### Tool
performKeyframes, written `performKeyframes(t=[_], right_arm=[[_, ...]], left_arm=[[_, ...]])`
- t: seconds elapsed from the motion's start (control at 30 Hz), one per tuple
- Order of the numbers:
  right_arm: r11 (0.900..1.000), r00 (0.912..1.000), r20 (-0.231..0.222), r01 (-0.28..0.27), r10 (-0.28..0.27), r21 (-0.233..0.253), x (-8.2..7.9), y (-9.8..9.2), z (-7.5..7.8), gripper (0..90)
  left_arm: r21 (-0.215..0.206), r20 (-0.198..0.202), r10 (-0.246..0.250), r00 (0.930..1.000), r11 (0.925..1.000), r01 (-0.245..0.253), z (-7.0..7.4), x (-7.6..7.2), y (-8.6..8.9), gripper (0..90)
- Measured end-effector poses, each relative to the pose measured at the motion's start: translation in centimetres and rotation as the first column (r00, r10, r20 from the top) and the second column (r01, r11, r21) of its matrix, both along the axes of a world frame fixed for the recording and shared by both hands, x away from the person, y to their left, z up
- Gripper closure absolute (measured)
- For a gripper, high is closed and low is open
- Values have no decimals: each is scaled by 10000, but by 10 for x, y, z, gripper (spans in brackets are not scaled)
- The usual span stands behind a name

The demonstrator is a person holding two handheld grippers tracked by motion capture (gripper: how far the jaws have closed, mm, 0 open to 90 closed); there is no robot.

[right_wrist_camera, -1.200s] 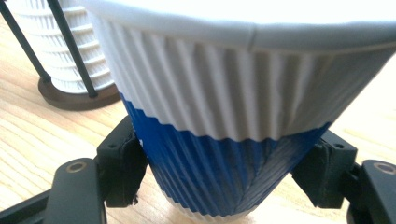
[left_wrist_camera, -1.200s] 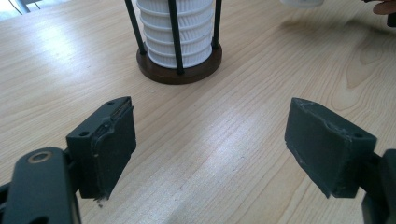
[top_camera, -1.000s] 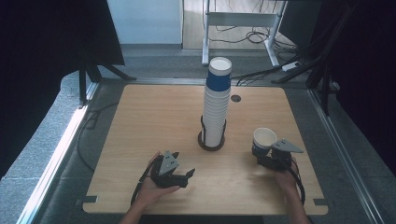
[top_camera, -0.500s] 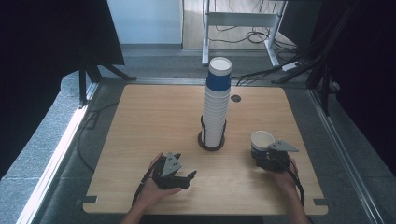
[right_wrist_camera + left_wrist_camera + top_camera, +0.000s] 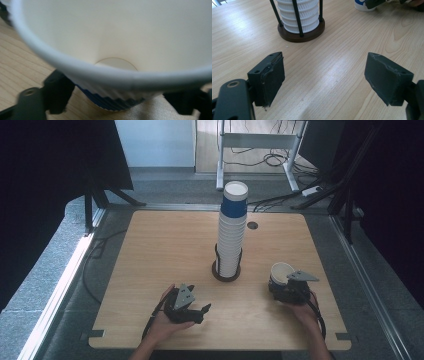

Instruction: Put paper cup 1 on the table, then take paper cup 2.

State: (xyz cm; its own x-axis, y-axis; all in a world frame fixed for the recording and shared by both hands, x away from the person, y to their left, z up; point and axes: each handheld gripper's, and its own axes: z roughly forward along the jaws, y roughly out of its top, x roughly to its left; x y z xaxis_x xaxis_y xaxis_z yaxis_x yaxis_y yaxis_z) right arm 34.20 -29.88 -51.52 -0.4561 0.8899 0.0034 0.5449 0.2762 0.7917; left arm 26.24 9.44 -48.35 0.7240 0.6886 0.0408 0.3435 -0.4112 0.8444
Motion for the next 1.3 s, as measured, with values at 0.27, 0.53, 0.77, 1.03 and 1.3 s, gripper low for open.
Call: performKeyframes(t=[0.27, 0.53, 0.77, 1.03, 1.3], right_arm=[[9972, 9981, 567, 194, -235, 715, -19, -6, 13, 131], [9928, 9894, 1420, 134, -304, 1192, -51, -21, 42, 140], [9809, 9732, 2273, -761, 341, 1790, -71, -22, 71, 182], [9424, 9353, 2891, -2678, 2042, 2007, -84, 10, 89, 224], [9126, 9220, 2826, -3343, 2648, 2354, -81, 30, 88, 230]], left_arm=[[-132, 57, 102, 9999, 9999, -102, 4, 0, 5, 168], [-429, 230, 173, 9996, 9989, -163, 8, 0, 11, 173], [-617, 146, 190, 9997, 9979, -180, 10, 2, 13, 174], [-1001, 175, 309, 9994, 9946, -290, 13, 2, 16, 169], [-1418, 241, 317, 9992, 9895, -280, 28, 12, 17, 170]])
